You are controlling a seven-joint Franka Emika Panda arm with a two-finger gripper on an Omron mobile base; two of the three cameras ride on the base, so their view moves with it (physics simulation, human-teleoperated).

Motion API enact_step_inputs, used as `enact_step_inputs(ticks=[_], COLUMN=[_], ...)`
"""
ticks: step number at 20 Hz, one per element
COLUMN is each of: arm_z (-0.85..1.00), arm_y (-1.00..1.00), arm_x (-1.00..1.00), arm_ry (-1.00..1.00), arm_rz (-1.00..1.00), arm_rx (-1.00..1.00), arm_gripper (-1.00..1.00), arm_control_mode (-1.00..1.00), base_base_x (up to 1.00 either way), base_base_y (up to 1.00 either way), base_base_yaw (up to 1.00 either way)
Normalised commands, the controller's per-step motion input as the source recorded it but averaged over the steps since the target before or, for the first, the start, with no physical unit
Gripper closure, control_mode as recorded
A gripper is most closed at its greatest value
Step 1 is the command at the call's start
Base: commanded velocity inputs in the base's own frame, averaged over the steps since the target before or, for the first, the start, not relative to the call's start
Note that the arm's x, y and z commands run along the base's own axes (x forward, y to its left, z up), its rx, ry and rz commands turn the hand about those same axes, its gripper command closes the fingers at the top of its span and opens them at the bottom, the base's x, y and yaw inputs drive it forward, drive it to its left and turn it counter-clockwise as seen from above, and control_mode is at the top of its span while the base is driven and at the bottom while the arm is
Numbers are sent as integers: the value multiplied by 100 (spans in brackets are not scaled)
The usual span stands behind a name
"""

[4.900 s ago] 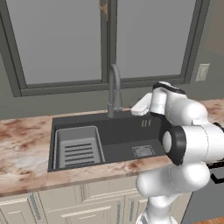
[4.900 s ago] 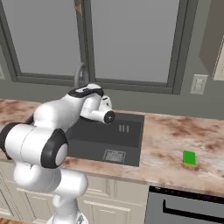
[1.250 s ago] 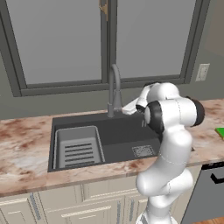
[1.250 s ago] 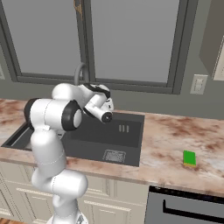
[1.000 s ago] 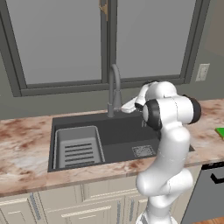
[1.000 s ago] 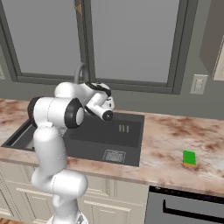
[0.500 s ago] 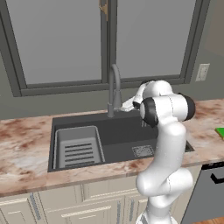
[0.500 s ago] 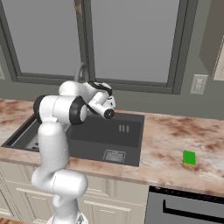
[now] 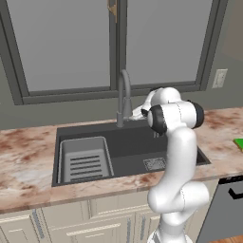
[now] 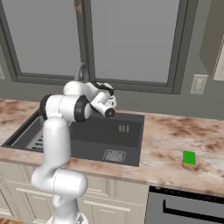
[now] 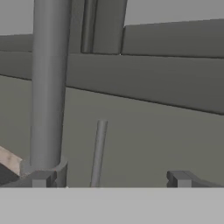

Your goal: Soak the sponge with water for a few seconds and then drop it inside the sink.

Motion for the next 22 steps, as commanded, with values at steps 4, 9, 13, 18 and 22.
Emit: enact_step_inputs(ticks=[4, 9, 13, 18, 22], arm_z=[-15, -18, -17, -7, -6], arm_y=[0, 0, 0, -3, -16], arm_x=[30, 28, 9, 2, 5], arm_ry=[0, 0, 0, 0, 0], arm_rz=[-1, -1, 0, -1, -6], arm_rx=[0, 0, 0, 0, 0], arm_gripper=[-100, -100, -100, -100, -100], arm_control_mode=[-100, -100, -100, -100, -100], base_base_x=[0, 0, 0, 0, 0], base_base_y=[0, 0, 0, 0, 0], base_base_yaw=[0, 0, 0, 0, 0])
